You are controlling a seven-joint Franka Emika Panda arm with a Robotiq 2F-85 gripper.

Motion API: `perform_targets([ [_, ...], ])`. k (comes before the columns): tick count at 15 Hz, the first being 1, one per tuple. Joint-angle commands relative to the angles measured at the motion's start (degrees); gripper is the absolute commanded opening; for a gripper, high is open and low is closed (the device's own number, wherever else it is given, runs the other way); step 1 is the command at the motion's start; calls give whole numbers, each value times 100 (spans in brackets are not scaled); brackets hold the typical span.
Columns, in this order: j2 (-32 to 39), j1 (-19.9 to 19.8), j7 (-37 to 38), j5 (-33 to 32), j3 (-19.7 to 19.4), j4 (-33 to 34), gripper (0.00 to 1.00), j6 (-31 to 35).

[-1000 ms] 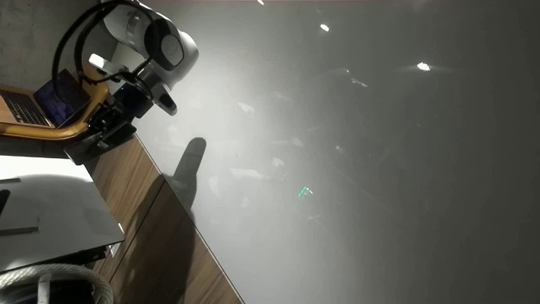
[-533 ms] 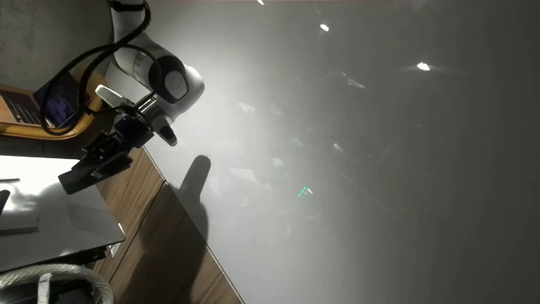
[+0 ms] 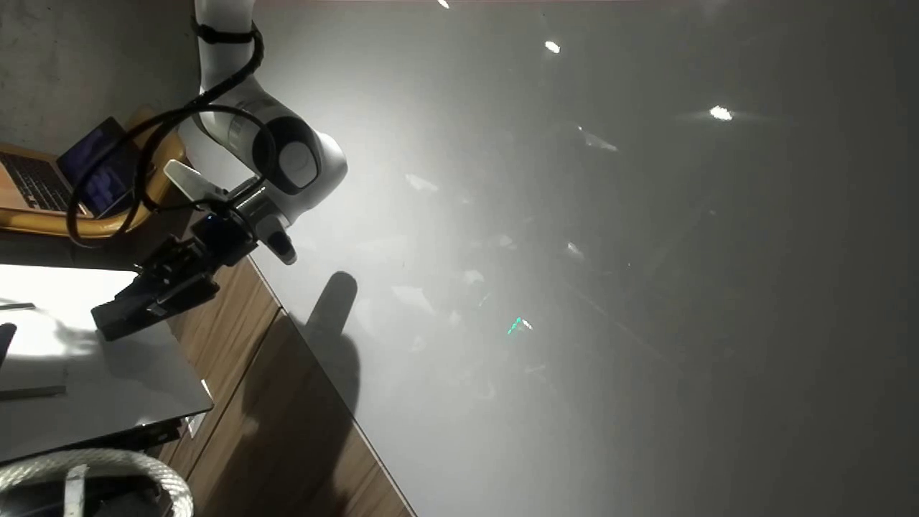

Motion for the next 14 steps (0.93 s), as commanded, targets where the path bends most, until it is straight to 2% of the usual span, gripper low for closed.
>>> perform_targets([
  [1,102,-35,-219,230,-35,118,29,3],
  [3,142,-32,-254,254,-32,156,29,-4],
  [4,173,-31,-270,275,-28,180,32,-2],
  [6,230,-31,-301,322,-24,216,54,-6],
  [7,258,-31,-313,342,-25,234,56,-10],
  [9,305,-43,-355,392,-27,267,34,-22],
  [10,331,-52,-372,425,-31,280,29,-28],
  [14,442,-66,-407,465,-52,303,29,-35],
])
